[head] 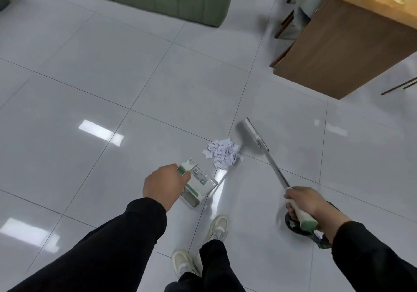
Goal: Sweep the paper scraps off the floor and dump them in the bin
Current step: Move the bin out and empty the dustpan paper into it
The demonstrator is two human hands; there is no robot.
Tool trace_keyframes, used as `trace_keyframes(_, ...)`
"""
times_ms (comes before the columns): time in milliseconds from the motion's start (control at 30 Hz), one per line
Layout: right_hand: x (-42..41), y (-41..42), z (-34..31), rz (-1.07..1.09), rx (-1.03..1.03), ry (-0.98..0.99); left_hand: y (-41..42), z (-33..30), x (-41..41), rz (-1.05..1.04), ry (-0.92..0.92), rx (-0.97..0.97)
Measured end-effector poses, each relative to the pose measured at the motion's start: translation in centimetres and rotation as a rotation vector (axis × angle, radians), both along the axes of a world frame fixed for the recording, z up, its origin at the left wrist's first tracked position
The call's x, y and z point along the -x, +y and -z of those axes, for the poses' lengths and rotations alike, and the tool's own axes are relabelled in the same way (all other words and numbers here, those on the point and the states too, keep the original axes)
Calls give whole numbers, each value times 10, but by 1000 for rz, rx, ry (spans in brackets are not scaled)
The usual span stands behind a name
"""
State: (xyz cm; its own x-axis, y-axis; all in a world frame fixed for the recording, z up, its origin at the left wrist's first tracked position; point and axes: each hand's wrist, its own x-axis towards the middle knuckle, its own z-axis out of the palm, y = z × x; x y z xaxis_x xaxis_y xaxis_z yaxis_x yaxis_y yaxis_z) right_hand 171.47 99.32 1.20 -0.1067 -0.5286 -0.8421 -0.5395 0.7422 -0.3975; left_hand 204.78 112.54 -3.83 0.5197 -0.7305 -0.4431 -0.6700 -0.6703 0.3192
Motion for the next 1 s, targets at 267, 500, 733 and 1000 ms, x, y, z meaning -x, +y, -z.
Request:
trace_keyframes(267, -4, -29, 65, -178, -94, 55, -55, 8, 26, 15, -30, 6)
trace_keyframes(500, -1, -15, 41, -239, -184, -57, -116, 10, 45, 29, 27, 8)
trace_keyframes(733, 34, -13, -7, -382, -267, -140, -142, 9, 50, 26, 1, 19)
trace_keyframes(1000, 82, 10, -42, -222, -168, -200, -119, 7, 44, 11, -11, -12)
